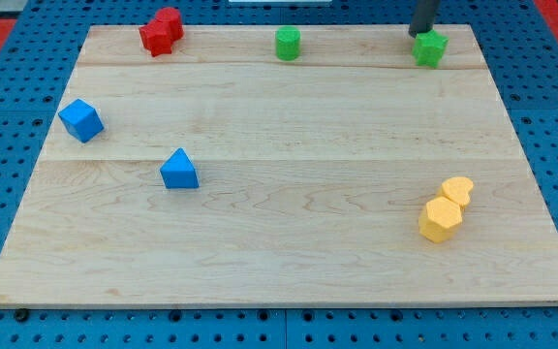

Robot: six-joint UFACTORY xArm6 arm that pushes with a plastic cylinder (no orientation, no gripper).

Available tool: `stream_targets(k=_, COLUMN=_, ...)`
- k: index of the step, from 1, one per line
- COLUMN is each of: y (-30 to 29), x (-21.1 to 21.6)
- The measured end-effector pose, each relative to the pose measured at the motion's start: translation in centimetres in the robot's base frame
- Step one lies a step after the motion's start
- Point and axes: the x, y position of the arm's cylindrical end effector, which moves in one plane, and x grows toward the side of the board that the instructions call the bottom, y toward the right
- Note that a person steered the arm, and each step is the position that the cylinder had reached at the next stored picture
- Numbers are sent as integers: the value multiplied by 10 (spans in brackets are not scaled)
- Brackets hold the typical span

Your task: Keep the green star to the bottom left of the green circle

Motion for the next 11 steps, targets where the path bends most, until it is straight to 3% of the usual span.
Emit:
stream_targets(k=1, y=44, x=-1)
stream_targets(k=3, y=58, x=95)
stream_targets(k=5, y=61, x=30)
stream_targets(k=6, y=20, x=32)
stream_targets(k=7, y=-16, x=69)
stream_targets(k=9, y=-96, x=105)
stream_targets(k=11, y=-176, x=91)
